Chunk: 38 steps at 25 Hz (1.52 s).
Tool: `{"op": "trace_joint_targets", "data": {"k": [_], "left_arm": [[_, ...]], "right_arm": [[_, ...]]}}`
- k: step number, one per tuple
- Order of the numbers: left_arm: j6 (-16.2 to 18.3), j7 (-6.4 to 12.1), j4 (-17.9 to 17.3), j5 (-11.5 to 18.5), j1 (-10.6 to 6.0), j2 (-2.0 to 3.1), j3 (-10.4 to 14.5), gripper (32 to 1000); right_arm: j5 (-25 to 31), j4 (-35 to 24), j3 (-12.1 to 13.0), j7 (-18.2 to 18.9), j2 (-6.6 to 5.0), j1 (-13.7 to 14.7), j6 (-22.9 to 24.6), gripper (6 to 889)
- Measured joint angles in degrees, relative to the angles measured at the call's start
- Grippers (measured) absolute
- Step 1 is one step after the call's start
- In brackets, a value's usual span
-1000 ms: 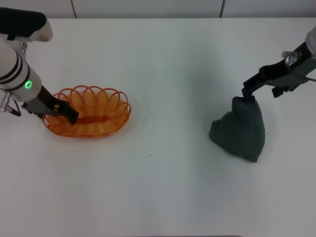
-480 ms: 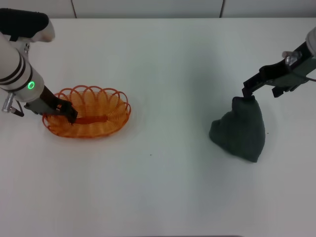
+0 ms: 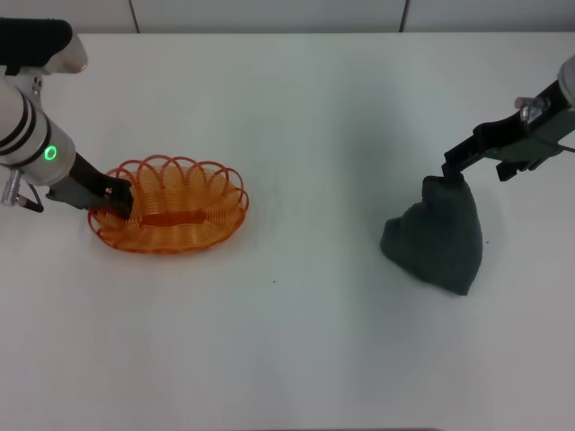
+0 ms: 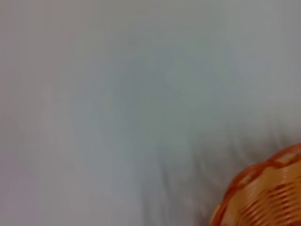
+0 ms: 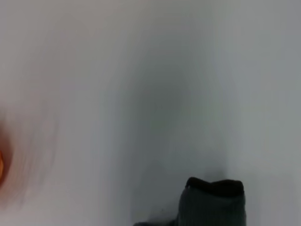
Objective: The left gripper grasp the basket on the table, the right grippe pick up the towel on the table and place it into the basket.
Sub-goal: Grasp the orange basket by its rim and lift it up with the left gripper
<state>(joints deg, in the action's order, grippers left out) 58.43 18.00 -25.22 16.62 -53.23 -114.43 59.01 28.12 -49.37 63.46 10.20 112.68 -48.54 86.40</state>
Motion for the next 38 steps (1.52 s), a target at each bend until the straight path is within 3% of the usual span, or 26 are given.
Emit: {"op": "trace_joint_targets", "data": {"k": [13,20,27,38], "left_arm": [[1.25,0.7,-0.5,0.96,0.23,0.27,-0.12,280],[3.89,1.23,-2.4,1.69,0.37,0.29,-0.33,256],[5.79,1.41,-2.93,2.39,0.42,0.92,-1.33,221],[8.5,1.42,-5.51,2.38,0.5,1.05,-1.53,159]], "right_arm": [[0.0,0.59,0.0,0.0,0.0,0.03,-0.09,855],[0.0,0.84,0.0,0.08,0.0,0.03,-0.12,856],[0.0,0.86,0.0,0.09,0.0,0.03,-0.18,856],[0.0,0.94,-0.82,0.58,0.0,0.03,-0.18,856]]}}
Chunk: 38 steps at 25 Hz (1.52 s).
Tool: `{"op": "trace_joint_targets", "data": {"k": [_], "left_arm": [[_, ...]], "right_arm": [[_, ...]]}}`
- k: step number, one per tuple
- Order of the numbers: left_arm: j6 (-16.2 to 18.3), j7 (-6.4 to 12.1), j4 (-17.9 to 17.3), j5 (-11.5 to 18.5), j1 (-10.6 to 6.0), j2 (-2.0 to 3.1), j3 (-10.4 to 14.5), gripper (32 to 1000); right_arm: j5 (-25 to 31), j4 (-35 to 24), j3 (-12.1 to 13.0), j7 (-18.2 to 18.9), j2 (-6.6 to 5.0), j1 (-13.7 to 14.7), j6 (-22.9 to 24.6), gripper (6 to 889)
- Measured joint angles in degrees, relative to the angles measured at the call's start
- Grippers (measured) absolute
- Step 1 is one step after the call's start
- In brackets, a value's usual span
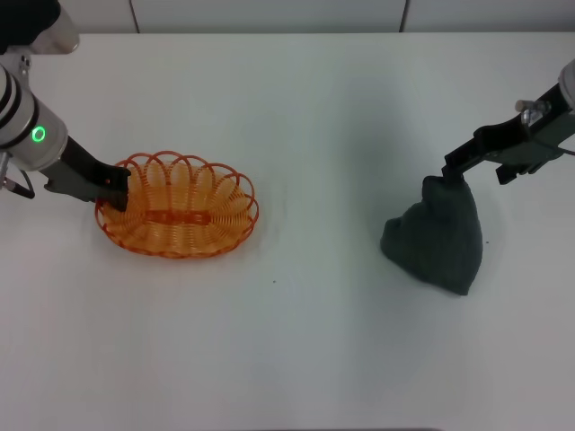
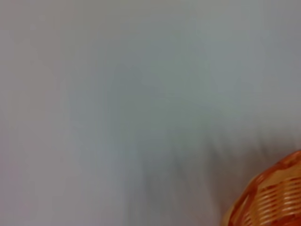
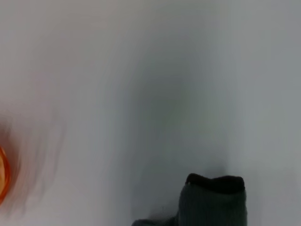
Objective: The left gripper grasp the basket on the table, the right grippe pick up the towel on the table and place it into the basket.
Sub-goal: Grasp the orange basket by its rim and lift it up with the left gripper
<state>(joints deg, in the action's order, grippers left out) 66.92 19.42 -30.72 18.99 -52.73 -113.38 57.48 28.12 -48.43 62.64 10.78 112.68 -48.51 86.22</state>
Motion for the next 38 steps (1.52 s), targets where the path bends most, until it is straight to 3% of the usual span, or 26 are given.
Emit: {"op": "trace_joint_targets", "data": {"k": [13,21,23,27,32,35,38], "left_arm": [[0.17,0.0,-0.05,-0.01,0.0,0.09,-0.1,120],[4.46,0.86,-0.57,1.38,-0.07,0.6,-5.49,99],[7.62,0.83,-1.98,1.51,0.11,0.62,-6.43,90],[13.2,0.4,-7.12,2.54,0.68,-0.33,-6.67,86],[18.88,-0.55,-15.04,2.97,1.27,-2.14,-6.74,86],[21.22,-1.27,-17.7,3.1,1.31,-2.94,-7.4,86],[23.16,-1.93,-19.1,4.16,1.06,-3.41,-8.15,86]], "right_arm": [[0.0,0.0,-0.52,0.04,0.0,0.0,0.0,857],[0.0,0.0,-0.51,0.45,0.0,0.28,0.0,857],[0.0,0.0,-0.5,0.46,0.0,0.43,0.0,857],[-0.04,0.71,-0.49,0.74,0.02,0.62,-0.42,857],[-0.05,4.61,-0.49,2.05,0.09,0.33,-3.03,858],[-0.03,6.21,-0.44,2.89,0.09,0.05,-4.74,858],[-0.02,7.59,-0.07,3.2,0.15,-0.27,-6.06,858]]}}
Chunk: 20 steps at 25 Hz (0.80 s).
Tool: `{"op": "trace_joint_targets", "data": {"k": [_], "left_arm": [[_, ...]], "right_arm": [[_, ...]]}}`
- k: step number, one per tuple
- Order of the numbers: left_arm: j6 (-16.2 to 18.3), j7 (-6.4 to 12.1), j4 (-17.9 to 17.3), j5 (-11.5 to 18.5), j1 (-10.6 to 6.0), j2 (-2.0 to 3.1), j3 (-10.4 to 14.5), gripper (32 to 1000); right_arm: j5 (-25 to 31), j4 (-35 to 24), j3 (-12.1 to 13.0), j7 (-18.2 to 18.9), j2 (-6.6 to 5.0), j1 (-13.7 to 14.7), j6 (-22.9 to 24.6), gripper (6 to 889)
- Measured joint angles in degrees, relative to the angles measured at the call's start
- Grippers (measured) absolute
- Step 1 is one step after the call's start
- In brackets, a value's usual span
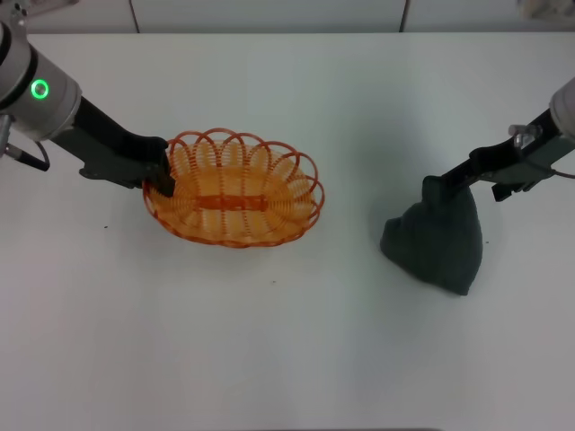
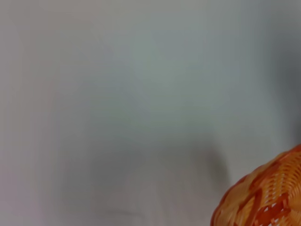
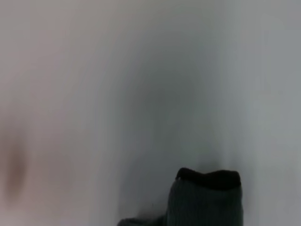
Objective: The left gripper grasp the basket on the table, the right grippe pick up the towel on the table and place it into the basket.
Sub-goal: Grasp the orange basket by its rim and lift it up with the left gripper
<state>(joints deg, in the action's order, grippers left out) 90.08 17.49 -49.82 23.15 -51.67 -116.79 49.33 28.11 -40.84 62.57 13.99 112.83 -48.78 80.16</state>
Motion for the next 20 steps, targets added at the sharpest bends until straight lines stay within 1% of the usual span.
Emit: {"op": "trace_joint_targets", "data": {"k": [5,8,12,15,20], "left_arm": [[1.52,-1.11,-0.52,1.55,-0.36,-0.07,-0.07,86],[2.15,-1.71,-0.58,2.61,-0.62,-0.13,0.0,86],[2.27,-1.91,-0.6,3.11,-0.83,-0.18,0.35,86],[2.28,-1.93,-0.62,3.13,-0.9,-0.19,0.26,86],[2.29,-1.94,-0.63,3.17,-0.96,-0.2,0.11,86]], "right_arm": [[-0.09,4.74,0.15,0.79,0.16,-1.84,-2.63,858],[-0.27,8.39,0.17,1.61,0.48,-3.28,-5.46,858],[-0.19,12.94,0.17,3.18,1.04,-5.08,-9.54,856],[-0.1,14.27,0.17,3.78,1.75,-5.72,-11.18,854],[-0.07,14.47,0.18,3.85,2.6,-5.77,-11.68,852]]}}
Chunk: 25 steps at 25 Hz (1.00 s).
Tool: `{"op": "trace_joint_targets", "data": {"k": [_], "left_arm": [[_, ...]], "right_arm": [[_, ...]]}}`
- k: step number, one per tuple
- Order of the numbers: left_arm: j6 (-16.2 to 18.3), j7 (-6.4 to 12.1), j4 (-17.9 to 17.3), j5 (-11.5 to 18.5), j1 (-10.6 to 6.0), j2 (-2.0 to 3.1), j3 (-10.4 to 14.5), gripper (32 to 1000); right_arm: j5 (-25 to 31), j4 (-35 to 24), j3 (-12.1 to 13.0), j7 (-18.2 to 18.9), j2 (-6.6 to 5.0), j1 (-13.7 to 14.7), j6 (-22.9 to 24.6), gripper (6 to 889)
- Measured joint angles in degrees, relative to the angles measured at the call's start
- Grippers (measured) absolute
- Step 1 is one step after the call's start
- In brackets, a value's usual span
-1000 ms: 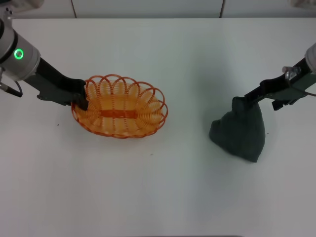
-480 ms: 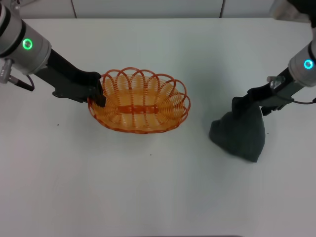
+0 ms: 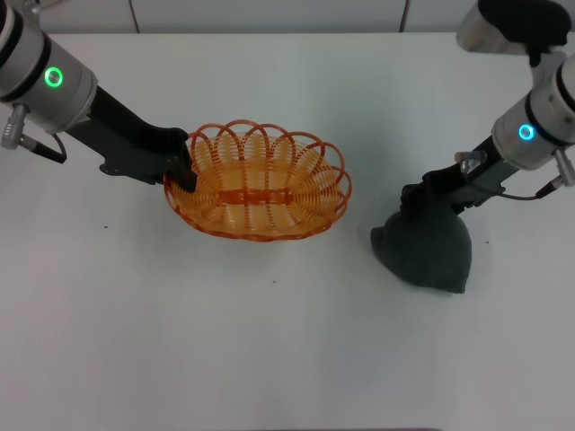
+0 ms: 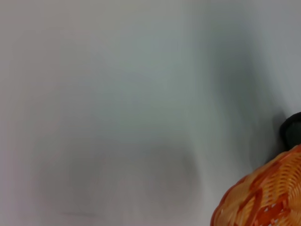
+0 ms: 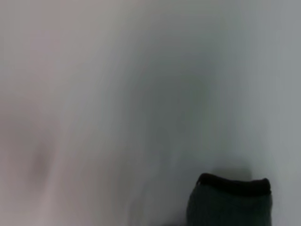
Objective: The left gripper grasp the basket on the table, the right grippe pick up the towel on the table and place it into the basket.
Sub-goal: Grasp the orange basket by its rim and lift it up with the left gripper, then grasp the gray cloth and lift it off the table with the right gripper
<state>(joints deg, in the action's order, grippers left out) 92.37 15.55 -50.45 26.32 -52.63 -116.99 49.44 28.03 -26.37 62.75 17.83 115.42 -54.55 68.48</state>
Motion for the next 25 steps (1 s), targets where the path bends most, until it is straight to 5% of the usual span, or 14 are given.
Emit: {"op": "trace_joint_targets", "data": {"k": [25], "left_arm": [[-0.39,0.13,0.27,0.14,0.07,0.09,-0.23,86]], "right_arm": [[0.17,1.02,-0.65,-0.68,0.23,0.38,0.25,190]]}}
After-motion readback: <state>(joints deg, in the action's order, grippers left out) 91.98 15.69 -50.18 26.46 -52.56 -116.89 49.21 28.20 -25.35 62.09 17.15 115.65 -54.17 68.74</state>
